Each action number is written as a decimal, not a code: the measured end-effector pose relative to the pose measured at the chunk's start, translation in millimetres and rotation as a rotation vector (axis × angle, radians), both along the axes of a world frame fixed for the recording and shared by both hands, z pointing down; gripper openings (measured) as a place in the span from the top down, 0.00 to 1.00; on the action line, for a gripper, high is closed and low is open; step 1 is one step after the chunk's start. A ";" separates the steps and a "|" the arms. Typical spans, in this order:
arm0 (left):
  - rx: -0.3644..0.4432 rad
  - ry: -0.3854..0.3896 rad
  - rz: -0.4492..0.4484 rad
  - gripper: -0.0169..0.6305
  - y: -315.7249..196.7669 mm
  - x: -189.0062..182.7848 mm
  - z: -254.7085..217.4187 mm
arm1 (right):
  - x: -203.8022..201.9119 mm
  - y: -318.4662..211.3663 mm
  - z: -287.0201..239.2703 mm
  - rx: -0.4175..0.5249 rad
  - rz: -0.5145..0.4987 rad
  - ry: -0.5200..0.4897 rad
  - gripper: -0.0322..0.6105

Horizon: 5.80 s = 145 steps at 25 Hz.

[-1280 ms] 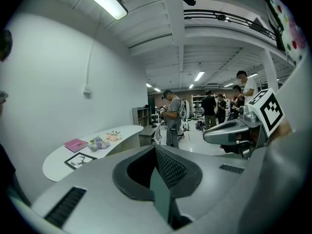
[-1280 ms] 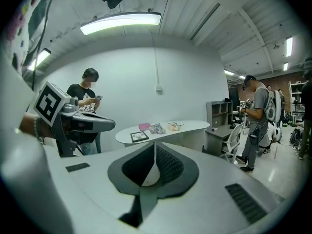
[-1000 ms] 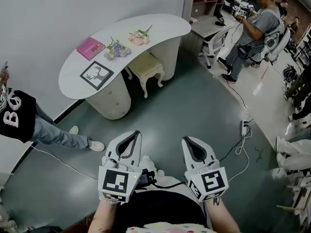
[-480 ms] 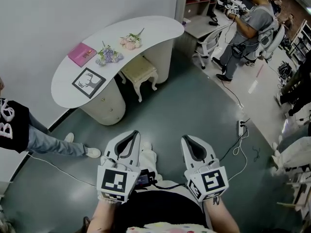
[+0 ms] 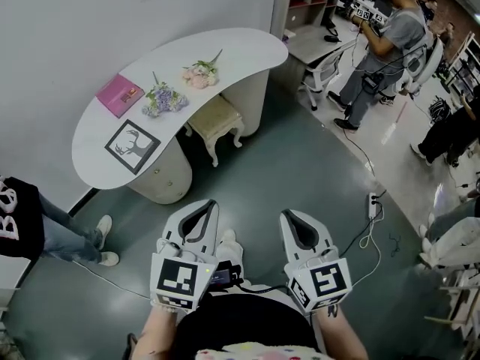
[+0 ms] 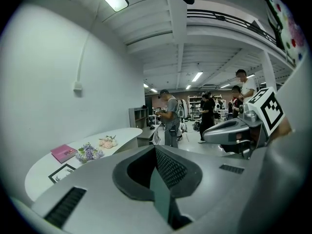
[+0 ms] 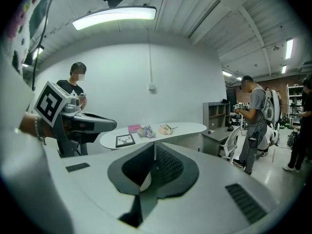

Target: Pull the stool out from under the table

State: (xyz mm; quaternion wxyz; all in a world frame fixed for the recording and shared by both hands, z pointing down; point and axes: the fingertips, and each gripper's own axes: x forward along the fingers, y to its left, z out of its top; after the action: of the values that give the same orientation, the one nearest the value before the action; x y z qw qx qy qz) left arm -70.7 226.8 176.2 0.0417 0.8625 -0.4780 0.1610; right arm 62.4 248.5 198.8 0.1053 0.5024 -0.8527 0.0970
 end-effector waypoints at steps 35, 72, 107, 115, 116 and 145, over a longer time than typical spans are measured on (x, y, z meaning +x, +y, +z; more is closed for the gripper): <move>-0.066 0.063 0.080 0.95 -184.6 -53.7 17.4 | -59.7 -177.7 7.5 -0.062 0.085 0.047 0.89; -0.175 0.090 -0.249 0.95 -284.4 -37.4 130.8 | -16.1 -323.8 146.4 -0.219 -0.193 0.067 0.89; -0.316 0.082 -0.474 0.94 -395.4 -76.0 416.2 | -52.6 -512.6 450.1 -0.364 -0.461 0.263 0.88; -0.378 0.117 -0.510 0.72 -424.4 -86.7 473.5 | -66.1 -551.5 495.8 -0.389 -0.489 0.276 0.66; -0.395 0.115 -0.515 0.70 -425.8 -87.4 482.2 | -68.2 -555.5 501.6 -0.398 -0.492 0.277 0.63; -0.629 0.039 -0.600 0.64 -453.7 -112.8 599.0 | -101.2 -600.4 579.9 -0.523 -0.508 0.286 0.52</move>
State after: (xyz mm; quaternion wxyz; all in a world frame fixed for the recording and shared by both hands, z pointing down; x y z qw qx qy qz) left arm -183.5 -226.9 775.2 0.3566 0.6334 -0.6343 0.2631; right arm -38.8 -352.0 778.7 0.3681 0.2398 -0.8732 0.2110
